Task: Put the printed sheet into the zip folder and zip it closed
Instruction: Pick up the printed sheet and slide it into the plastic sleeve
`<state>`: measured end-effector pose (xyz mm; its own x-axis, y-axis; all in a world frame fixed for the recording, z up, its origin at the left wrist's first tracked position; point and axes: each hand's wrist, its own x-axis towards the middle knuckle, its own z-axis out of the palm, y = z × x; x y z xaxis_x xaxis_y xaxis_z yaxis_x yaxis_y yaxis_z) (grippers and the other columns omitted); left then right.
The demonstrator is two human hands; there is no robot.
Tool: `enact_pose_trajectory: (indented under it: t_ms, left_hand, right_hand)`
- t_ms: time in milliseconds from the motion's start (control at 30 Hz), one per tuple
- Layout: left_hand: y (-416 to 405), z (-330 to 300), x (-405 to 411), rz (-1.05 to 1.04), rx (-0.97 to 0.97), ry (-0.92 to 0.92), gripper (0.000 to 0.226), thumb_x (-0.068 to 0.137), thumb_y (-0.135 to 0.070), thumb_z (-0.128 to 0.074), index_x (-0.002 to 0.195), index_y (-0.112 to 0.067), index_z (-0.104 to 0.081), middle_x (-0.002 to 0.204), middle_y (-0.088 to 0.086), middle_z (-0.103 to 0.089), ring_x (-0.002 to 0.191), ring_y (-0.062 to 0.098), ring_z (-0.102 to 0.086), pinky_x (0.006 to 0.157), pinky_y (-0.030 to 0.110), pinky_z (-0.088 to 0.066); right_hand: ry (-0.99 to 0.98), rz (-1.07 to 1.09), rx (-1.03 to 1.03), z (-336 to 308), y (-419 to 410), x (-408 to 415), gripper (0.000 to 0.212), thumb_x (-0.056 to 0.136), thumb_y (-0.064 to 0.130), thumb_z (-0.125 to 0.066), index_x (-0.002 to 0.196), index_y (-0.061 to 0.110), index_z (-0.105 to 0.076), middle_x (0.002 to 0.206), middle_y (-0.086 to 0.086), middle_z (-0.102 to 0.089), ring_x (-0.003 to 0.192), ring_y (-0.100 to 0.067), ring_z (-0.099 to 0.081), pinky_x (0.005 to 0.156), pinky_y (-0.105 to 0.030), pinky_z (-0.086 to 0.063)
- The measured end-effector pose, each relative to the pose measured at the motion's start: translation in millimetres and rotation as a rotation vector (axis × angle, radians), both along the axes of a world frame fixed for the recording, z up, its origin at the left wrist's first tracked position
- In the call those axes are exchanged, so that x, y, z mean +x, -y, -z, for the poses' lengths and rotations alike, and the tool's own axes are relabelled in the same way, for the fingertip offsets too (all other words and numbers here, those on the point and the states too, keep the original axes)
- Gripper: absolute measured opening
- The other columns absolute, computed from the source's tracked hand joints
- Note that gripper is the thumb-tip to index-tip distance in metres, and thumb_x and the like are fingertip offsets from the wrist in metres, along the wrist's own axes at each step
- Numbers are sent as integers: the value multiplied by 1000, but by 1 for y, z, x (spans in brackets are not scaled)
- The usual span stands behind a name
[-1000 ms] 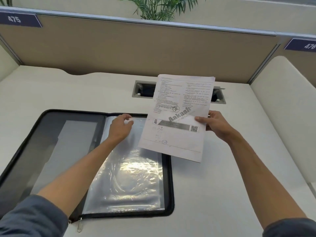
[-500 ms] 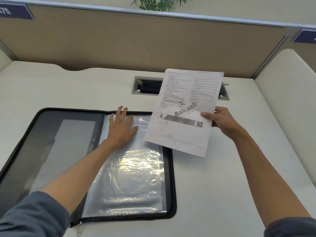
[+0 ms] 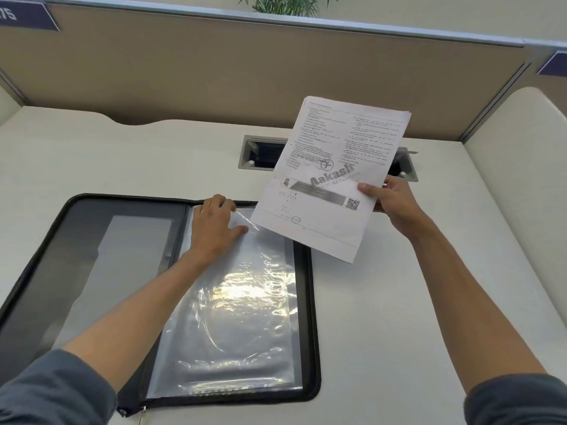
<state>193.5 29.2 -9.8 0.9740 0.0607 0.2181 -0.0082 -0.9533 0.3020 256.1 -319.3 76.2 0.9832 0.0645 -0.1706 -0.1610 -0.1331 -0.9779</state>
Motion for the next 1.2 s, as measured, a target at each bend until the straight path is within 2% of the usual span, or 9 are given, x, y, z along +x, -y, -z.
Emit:
enact_pose_trajectory:
  t_ms: [100,200,367,600,733,900,1200]
  left_hand:
    - [0,-2,3,47,-25,-28,40,73,-40,-76,97,-14,-57,101,3,-60,98,25,-54,95,40,-32]
    - [1,-5,5,147,-132,-84,29,77,-35,-73,91,-19,-54,88,-3,-61,90,20,-57,96,34,-24]
    - [4,-9,3,226,-229,-38,11,91,-32,-59,93,-21,-58,87,-8,-61,88,15,-55,95,28,-21]
    - [9,-10,-5,270,-191,-17,8,95,-24,-51,96,-19,-58,90,-6,-62,92,17,-56,101,35,-24]
    - [10,-12,-5,300,-149,-21,7,95,-21,-51,95,-19,-58,89,-7,-61,91,17,-56,102,37,-25]
    - [9,-13,-3,325,-104,-20,10,96,-17,-50,93,-18,-59,89,-5,-62,91,18,-56,101,34,-23]
    - [9,-13,2,341,-106,-23,11,96,-17,-48,94,-17,-59,90,-5,-63,91,17,-55,103,34,-23]
  right_hand:
    - [31,22,7,-4,-8,8,31,90,7,-64,121,7,-64,113,-7,-71,91,-21,-70,74,-33,-59]
    - [66,27,11,-7,-19,18,26,91,8,-64,116,11,-66,108,-2,-73,86,-14,-72,68,-29,-59]
    - [110,49,51,-12,-45,35,17,91,8,-64,107,13,-69,91,11,-76,82,-10,-73,62,-25,-57]
    - [164,120,114,-13,-89,56,22,91,5,-63,113,2,-65,105,-7,-72,87,-16,-71,67,-28,-59]
    - [206,149,132,-13,-113,64,22,90,2,-63,111,-3,-65,107,-11,-71,94,-22,-69,85,-37,-57]
    - [218,122,164,-10,-137,68,17,91,1,-61,107,2,-66,105,-13,-70,94,-26,-67,89,-48,-56]
    - [225,110,132,-2,-162,70,24,91,2,-62,115,-4,-63,108,-11,-69,98,-25,-68,85,-39,-58]
